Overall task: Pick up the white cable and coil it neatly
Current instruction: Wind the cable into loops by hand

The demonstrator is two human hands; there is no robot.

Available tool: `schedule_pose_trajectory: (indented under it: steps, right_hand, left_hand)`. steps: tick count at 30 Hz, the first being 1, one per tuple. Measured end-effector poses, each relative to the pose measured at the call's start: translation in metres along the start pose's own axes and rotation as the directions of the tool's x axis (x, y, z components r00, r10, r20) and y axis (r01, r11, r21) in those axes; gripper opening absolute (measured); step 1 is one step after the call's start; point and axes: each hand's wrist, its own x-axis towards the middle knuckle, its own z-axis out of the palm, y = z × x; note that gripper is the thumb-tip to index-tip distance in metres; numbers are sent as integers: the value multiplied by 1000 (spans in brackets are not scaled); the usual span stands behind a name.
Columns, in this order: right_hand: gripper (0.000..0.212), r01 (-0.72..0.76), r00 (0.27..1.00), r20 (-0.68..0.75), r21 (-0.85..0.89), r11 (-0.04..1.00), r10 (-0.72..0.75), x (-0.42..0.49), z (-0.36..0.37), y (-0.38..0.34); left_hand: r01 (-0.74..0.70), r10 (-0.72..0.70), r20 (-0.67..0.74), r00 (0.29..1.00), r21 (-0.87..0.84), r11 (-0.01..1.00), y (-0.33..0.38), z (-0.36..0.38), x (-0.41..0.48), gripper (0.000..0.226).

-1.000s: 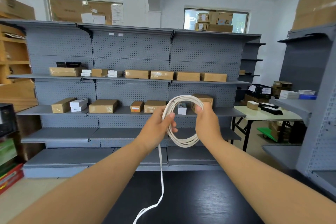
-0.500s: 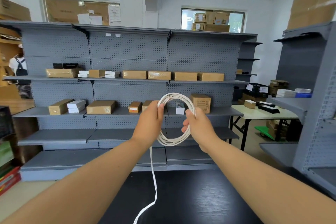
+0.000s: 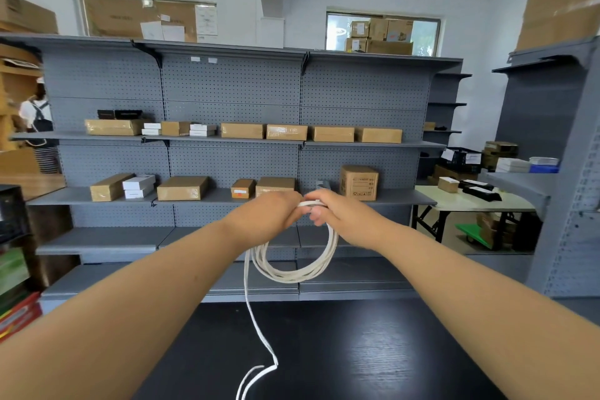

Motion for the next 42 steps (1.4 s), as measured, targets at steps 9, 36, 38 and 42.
schedule_pose_trajectory:
  steps: [9,36,38,42]
  right_hand:
    - [13,68,986,-144,-81,994,-80,-3,8,-5]
    - [45,-43,985,-163,28,999,48,1,16,2]
    - [33,-44,983,-178,-14,999,41,3,18,-1]
    - [20,-61,972,-230,-96,994,37,6,21,-1]
  left_hand:
    - [74,-88,-25,996,-347,935,0,7,-6,31]
    - [136,-145,77,986,105,985,0,-8,16,24]
    - [109,-117,68,991,112,988,-1,-7,15,21]
    - [137,-139,-21,990,-78,987,1,-2,9,22]
